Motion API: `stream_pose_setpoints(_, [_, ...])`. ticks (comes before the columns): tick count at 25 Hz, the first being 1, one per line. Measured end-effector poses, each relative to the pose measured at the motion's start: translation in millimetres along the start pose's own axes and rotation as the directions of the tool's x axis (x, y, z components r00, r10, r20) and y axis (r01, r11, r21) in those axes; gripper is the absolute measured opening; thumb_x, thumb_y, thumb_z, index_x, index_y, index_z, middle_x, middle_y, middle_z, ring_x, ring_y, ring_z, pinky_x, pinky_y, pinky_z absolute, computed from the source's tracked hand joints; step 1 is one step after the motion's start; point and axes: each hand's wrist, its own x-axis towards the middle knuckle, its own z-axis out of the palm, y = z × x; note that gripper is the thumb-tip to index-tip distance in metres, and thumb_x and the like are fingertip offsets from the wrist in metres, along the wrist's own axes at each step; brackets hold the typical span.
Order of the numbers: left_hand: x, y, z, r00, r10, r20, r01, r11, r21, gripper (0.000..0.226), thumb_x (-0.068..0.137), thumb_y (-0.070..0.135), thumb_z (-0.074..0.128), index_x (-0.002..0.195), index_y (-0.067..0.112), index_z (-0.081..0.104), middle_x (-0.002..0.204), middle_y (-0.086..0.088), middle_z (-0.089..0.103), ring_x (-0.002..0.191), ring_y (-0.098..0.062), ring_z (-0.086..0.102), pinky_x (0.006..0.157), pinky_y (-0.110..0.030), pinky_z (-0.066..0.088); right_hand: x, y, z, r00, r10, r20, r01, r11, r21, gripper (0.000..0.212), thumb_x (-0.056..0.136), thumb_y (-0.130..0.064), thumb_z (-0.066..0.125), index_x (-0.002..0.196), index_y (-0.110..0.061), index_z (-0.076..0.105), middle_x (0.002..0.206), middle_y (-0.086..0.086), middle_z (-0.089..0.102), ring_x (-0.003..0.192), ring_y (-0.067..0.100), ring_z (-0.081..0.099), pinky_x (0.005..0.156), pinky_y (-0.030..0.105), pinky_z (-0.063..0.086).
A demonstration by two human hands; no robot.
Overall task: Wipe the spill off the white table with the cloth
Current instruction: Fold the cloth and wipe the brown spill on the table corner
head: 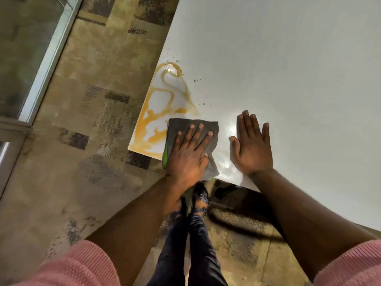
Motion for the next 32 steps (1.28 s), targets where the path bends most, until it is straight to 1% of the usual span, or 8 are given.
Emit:
stream_pose_setpoints(6, [-24.9, -13.3, 1.4, 0.995, 0.090, 0.031, -0.089, 0.996, -0.030, 0.067, 0.100, 0.040, 0.028, 0.164, 0.030, 0.011, 0.173, -0.001, 0.002, 0.161, -0.022, 0.003, 0.130, -0.050, 0.007, -0.3, -4.8, 1.0, 0.999, -0.029, -0.023, 0.028, 0.999, -0.034, 0.066, 0.111, -0.048, 0.018, 0.167, -0.014, 0.012, 0.177, 0.007, 0.008, 0.163, 0.026, 0.003, 0.130, 0.056, -0.001])
stream_pose_setpoints(10, [-12.6, -40.3, 0.1, 0.995, 0.094, -0.012, -0.094, 0.996, 0.003, 0.067, 0.099, 0.039, 0.032, 0.163, 0.029, 0.017, 0.173, -0.002, 0.008, 0.160, -0.024, 0.010, 0.129, -0.051, 0.013, 2.7, -35.6, -0.8, 1.000, -0.018, -0.021, 0.018, 0.999, 0.028, 0.065, 0.110, -0.044, 0.021, 0.167, -0.013, 0.014, 0.176, 0.007, 0.009, 0.163, 0.025, 0.002, 0.130, 0.054, -0.003])
stream_pose_setpoints(14, [-4.2, -77.2, -0.9, 0.995, -0.028, -0.099, 0.026, 0.999, -0.029, 0.068, 0.096, 0.039, 0.038, 0.162, 0.027, 0.026, 0.171, -0.004, 0.019, 0.158, -0.027, 0.019, 0.127, -0.054, 0.017, 6.6, -40.7, -3.2, 0.993, 0.109, -0.051, -0.100, 0.981, 0.167, 0.067, 0.107, -0.040, 0.016, 0.166, -0.009, 0.019, 0.175, 0.011, 0.014, 0.163, 0.026, 0.007, 0.130, 0.055, 0.003])
stream_pose_setpoints(18, [-20.3, -61.6, 11.9, 0.958, -0.249, -0.144, 0.241, 0.968, -0.070, 0.070, 0.097, 0.038, 0.036, 0.164, 0.027, 0.017, 0.173, -0.006, 0.015, 0.160, -0.028, 0.013, 0.127, -0.052, 0.012, 5.3, -42.3, -0.3, 0.996, 0.089, -0.030, -0.085, 0.989, 0.119, 0.067, 0.107, -0.040, 0.018, 0.166, -0.008, 0.019, 0.175, 0.010, 0.013, 0.163, 0.024, 0.006, 0.131, 0.053, 0.002])
stream_pose_setpoints(23, [-40.0, -31.0, 20.1, 0.849, -0.521, -0.089, 0.490, 0.838, -0.239, 0.073, 0.097, 0.040, 0.030, 0.165, 0.023, 0.008, 0.174, -0.010, 0.002, 0.160, -0.028, -0.004, 0.129, -0.052, -0.002, 7.5, -39.5, 7.6, 0.996, 0.086, -0.035, -0.083, 0.994, 0.077, 0.067, 0.108, -0.043, 0.015, 0.167, -0.011, 0.015, 0.176, 0.008, 0.011, 0.163, 0.021, 0.003, 0.131, 0.050, -0.001])
stream_pose_setpoints(26, [-23.9, -20.0, 17.5, 0.720, -0.689, -0.089, 0.615, 0.692, -0.378, 0.077, 0.093, 0.037, 0.034, 0.165, 0.019, 0.011, 0.173, -0.011, 0.000, 0.160, -0.027, -0.007, 0.128, -0.048, -0.010, 8.0, -37.2, 13.5, 0.995, 0.081, -0.051, -0.077, 0.995, 0.067, 0.066, 0.108, -0.043, 0.019, 0.167, -0.012, 0.014, 0.176, 0.008, 0.012, 0.163, 0.021, 0.002, 0.131, 0.051, 0.000])
stream_pose_setpoints(28, [-13.6, -18.5, 16.1, 0.629, -0.771, -0.106, 0.647, 0.593, -0.480, 0.078, 0.092, 0.034, 0.037, 0.164, 0.015, 0.015, 0.173, -0.012, 0.003, 0.160, -0.028, -0.005, 0.128, -0.046, -0.012, 8.8, -36.4, 16.4, 0.995, 0.083, -0.055, -0.080, 0.994, 0.070, 0.066, 0.108, -0.042, 0.020, 0.166, -0.014, 0.014, 0.176, 0.008, 0.013, 0.163, 0.022, 0.003, 0.131, 0.052, 0.001])
stream_pose_setpoints(32, [-7.1, -4.9, 16.7, 0.510, -0.854, -0.103, 0.635, 0.454, -0.625, 0.077, 0.092, 0.029, 0.035, 0.162, 0.002, 0.016, 0.172, -0.018, 0.004, 0.160, -0.032, -0.005, 0.129, -0.051, -0.001, 7.9, -35.8, 17.4, 0.994, 0.080, -0.070, -0.078, 0.996, 0.039, 0.066, 0.107, -0.040, 0.024, 0.165, -0.011, 0.017, 0.174, 0.012, 0.018, 0.162, 0.027, 0.009, 0.130, 0.057, 0.005])
